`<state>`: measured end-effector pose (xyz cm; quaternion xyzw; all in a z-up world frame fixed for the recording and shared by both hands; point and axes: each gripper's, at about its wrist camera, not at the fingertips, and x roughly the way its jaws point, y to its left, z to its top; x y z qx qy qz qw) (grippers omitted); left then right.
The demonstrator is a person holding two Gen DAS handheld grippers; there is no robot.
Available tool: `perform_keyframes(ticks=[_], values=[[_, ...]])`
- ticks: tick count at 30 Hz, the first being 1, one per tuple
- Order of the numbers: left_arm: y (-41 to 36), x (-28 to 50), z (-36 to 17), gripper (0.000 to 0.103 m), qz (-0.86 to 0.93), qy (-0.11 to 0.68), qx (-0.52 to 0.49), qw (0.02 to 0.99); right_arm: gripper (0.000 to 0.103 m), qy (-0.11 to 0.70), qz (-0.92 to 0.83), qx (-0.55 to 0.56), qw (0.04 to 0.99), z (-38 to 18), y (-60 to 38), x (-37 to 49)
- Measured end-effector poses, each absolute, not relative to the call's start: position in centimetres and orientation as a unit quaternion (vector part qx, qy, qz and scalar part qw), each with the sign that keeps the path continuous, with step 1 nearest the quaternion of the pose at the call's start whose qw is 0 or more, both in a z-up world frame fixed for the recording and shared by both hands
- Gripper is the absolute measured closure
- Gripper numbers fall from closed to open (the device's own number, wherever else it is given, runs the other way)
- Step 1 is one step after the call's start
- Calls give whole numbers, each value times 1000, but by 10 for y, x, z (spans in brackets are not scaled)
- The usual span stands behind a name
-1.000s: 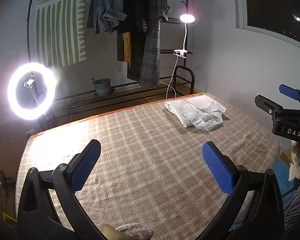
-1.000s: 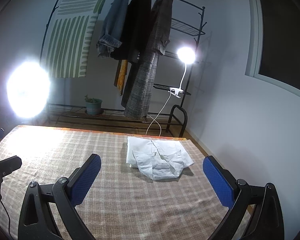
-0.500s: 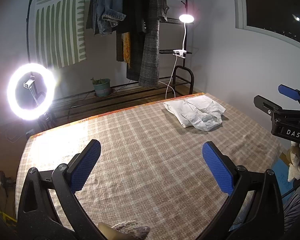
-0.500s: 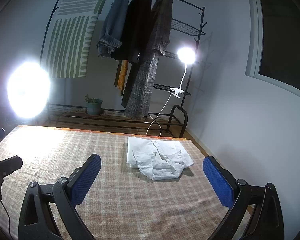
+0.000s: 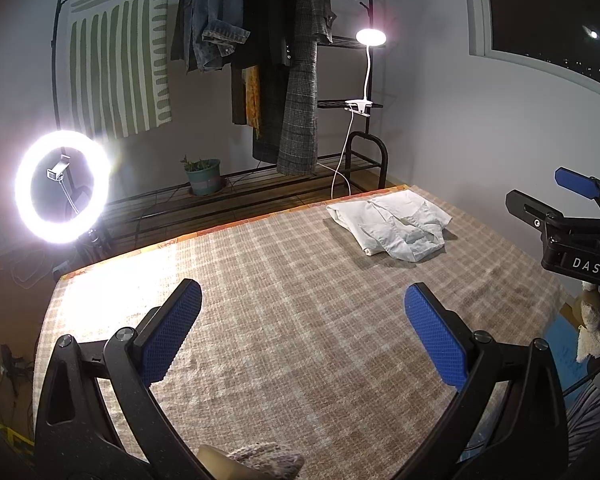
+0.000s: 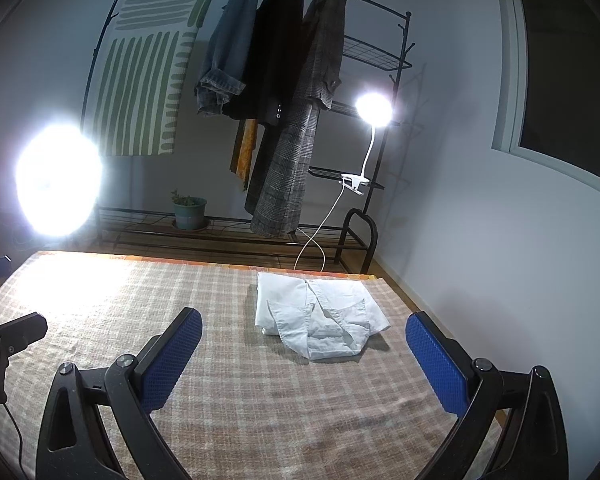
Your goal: Fold small clothes
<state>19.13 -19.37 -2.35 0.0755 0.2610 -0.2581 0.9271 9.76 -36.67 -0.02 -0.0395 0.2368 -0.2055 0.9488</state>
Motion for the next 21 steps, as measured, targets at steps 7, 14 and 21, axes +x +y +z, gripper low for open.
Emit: perform_keyframes(ticks=[7, 14, 21], values=[[-194, 191, -23, 0, -257, 261, 75, 927, 0, 237, -207, -40, 948, 0, -366, 97], [-194, 191, -24, 0, -258, 261, 76, 927, 0, 238, -204, -42, 949, -1, -364, 99], [-189, 191, -19, 0, -257, 242, 80, 932, 0, 240, -199, -41, 949, -3, -364, 101]])
